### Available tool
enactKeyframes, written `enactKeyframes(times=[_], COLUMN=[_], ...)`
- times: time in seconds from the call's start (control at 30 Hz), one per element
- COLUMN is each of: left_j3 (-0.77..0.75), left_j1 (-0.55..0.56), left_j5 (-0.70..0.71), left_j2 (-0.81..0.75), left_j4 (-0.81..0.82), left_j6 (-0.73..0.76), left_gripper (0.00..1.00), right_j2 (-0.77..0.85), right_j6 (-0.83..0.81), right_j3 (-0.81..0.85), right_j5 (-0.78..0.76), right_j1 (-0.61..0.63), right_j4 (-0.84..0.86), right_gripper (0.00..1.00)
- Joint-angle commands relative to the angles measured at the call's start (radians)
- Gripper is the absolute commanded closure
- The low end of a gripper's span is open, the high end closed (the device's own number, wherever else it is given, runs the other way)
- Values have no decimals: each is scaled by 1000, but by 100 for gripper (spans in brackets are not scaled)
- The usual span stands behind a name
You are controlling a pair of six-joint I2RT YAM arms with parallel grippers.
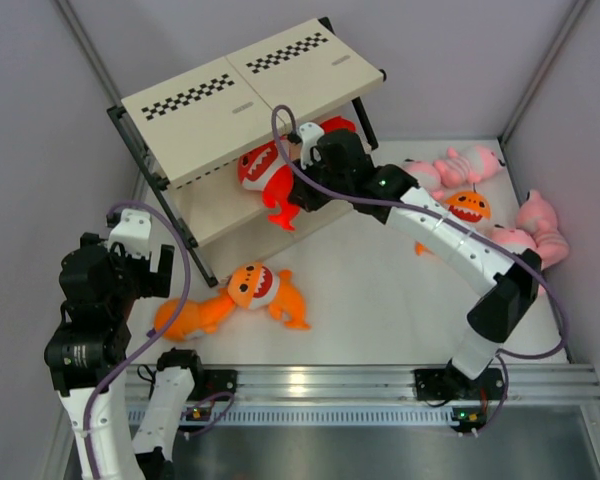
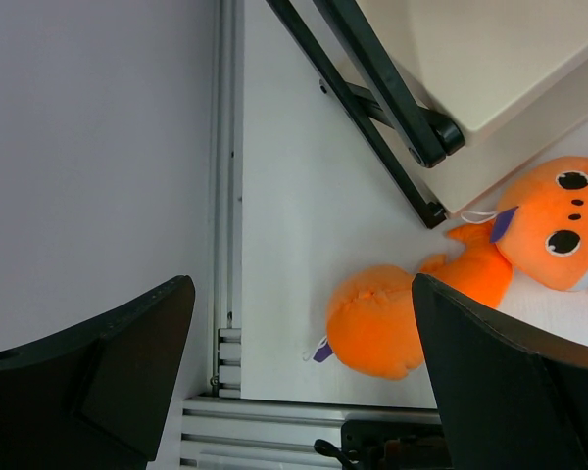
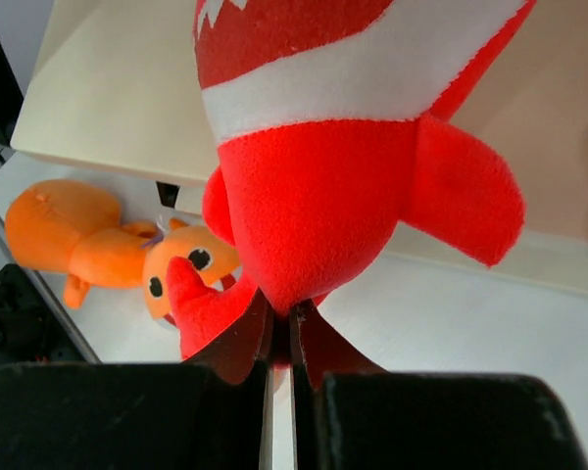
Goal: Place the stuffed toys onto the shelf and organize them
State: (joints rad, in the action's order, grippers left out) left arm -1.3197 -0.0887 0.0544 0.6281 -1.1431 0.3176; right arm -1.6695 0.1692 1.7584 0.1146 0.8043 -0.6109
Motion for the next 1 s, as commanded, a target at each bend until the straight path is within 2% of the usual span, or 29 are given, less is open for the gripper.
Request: enactKeyframes(times=[0.0, 0.13, 0.3, 0.47, 0.5, 0.53, 0.67, 0.77, 0.9, 0.97], left_j3=[-7, -7, -6, -7, -6, -4, -6, -4, -1, 5], left_j1=[6, 6, 7, 6, 6, 6, 9, 9, 10, 10], left_j5=[12, 7, -1, -4, -1, -4, -16, -15, -16, -19], left_j2=[-8, -7, -7, -11, -10, -10, -13, -15, -16, -16], left_j4=[13, 11, 13, 13, 13, 13, 13, 11, 13, 13], left_j6=[14, 9, 8, 6, 6, 6, 2, 1, 1, 3], left_gripper=[2, 2, 1, 1, 1, 1, 1, 1, 1, 1], right_j2=[-33, -39, -45, -110, -111, -114, -99, -90, -55, -23], right_j6=[-36, 25, 122, 161, 171, 182, 234, 256, 291, 308], right_j3=[87, 69, 4, 52, 49, 35, -19, -49, -100, -164], right_j5=[2, 84, 105, 109, 105, 83, 5, -52, -99, -110], right_j1=[-8, -7, 24, 39, 45, 45, 49, 49, 49, 50], right_j4=[124, 204, 330, 336, 341, 349, 404, 428, 442, 502], right_gripper=[100, 100, 100, 98, 93, 78, 54, 45, 44, 44])
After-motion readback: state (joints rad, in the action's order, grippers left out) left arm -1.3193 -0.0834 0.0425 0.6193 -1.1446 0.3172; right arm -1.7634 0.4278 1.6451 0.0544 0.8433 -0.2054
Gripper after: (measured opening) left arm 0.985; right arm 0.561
